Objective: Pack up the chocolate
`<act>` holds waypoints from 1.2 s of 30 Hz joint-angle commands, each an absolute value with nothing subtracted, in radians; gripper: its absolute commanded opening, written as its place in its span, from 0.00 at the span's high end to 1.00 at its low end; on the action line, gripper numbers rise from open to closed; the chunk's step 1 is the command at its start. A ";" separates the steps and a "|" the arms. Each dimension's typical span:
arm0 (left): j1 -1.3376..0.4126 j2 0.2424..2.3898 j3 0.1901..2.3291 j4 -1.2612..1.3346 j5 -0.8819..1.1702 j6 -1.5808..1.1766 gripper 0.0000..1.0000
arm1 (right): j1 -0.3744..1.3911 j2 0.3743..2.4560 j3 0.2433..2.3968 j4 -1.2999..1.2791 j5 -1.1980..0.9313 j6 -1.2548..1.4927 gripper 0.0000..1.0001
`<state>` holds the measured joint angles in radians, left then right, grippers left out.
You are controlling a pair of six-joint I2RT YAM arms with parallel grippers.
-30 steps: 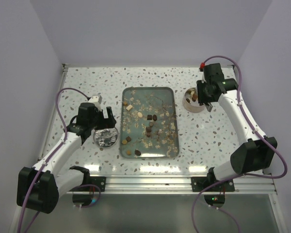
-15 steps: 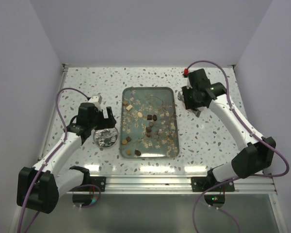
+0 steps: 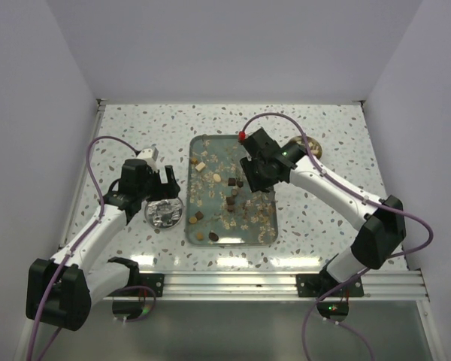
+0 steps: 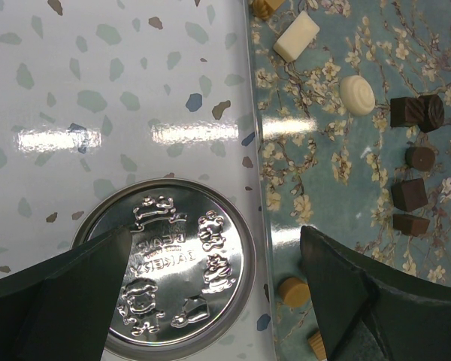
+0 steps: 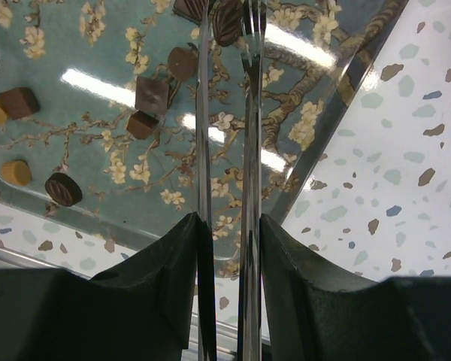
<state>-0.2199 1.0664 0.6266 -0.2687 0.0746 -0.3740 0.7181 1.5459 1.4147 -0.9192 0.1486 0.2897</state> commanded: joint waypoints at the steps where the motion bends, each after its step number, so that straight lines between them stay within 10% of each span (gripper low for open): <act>1: -0.216 1.057 0.649 -0.236 0.077 -0.353 0.00 | 0.739 1.566 1.425 -0.893 0.193 0.318 0.60; 36: -0.216 1.039 0.623 -0.227 0.077 -0.359 0.00 | 0.782 1.608 1.422 -0.905 0.245 0.337 0.60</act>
